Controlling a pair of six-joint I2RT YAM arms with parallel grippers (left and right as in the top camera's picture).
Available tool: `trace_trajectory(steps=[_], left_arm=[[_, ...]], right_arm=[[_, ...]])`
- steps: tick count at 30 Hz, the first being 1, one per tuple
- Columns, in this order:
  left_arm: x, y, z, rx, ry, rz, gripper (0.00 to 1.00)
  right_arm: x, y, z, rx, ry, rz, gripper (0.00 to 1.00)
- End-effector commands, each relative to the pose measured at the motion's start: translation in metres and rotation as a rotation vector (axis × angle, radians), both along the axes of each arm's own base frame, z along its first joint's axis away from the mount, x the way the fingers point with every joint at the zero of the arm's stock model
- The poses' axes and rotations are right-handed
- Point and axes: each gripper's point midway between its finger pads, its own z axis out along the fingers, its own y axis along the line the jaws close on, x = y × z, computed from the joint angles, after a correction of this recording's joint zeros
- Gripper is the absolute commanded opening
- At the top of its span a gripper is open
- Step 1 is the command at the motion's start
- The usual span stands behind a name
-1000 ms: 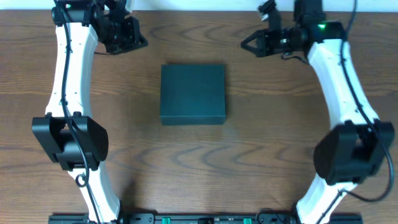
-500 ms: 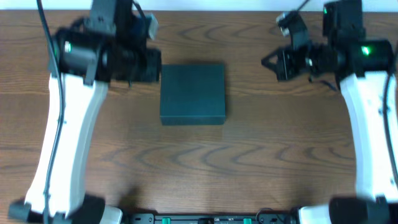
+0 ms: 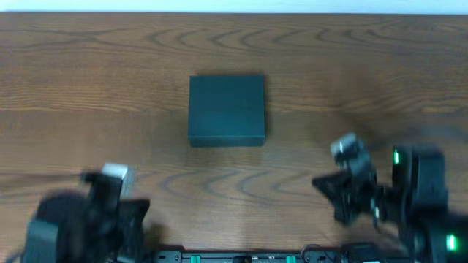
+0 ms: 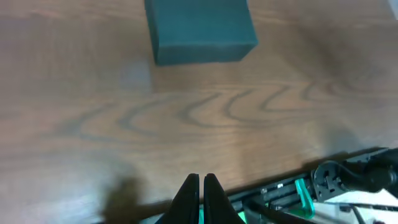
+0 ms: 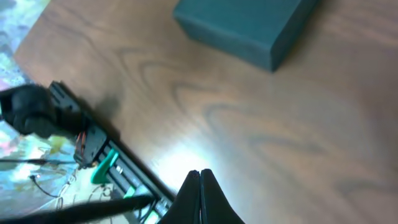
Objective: Pack container
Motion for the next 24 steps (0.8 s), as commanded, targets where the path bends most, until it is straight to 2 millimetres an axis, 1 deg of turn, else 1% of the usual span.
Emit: trace_trajectory(steps=[1, 2, 3, 4, 5, 7, 9, 11, 24], left_arm=[[-0.014, 0.007, -0.027, -0.056, 0.026, 0.082, 0.06], [-0.019, 0.009, -0.034, -0.074, 0.014, 0.094, 0.1], [-0.023, 0.01, -0.04, -0.09, 0.008, 0.11, 0.54], [-0.024, 0.012, -0.043, -0.1, 0.012, 0.134, 0.86], [-0.024, 0.013, -0.044, -0.11, 0.015, 0.147, 0.95], [-0.024, 0.013, -0.045, -0.114, 0.022, 0.153, 0.95], [-0.024, 0.013, -0.045, -0.112, 0.024, 0.153, 0.95], [-0.025, 0.013, -0.046, -0.111, 0.028, 0.153, 0.95], [-0.026, 0.014, -0.047, -0.109, 0.033, 0.154, 0.95]], right_arm=[[-0.023, 0.004, -0.012, 0.056, 0.02, -0.021, 0.01], [-0.03, 0.003, -0.016, 0.076, 0.024, -0.048, 0.24], [-0.036, 0.002, -0.021, 0.104, 0.046, -0.095, 0.71], [-0.039, 0.002, -0.024, 0.126, 0.074, -0.128, 0.94], [-0.042, 0.001, -0.028, 0.143, 0.11, -0.157, 0.99], [-0.044, 0.001, -0.034, 0.163, 0.162, -0.196, 0.99], [-0.041, 0.001, -0.037, 0.167, 0.169, -0.209, 0.99], [-0.037, 0.0, -0.037, 0.173, 0.163, -0.22, 0.99], [-0.037, 0.0, -0.037, 0.171, 0.163, -0.223, 0.99]])
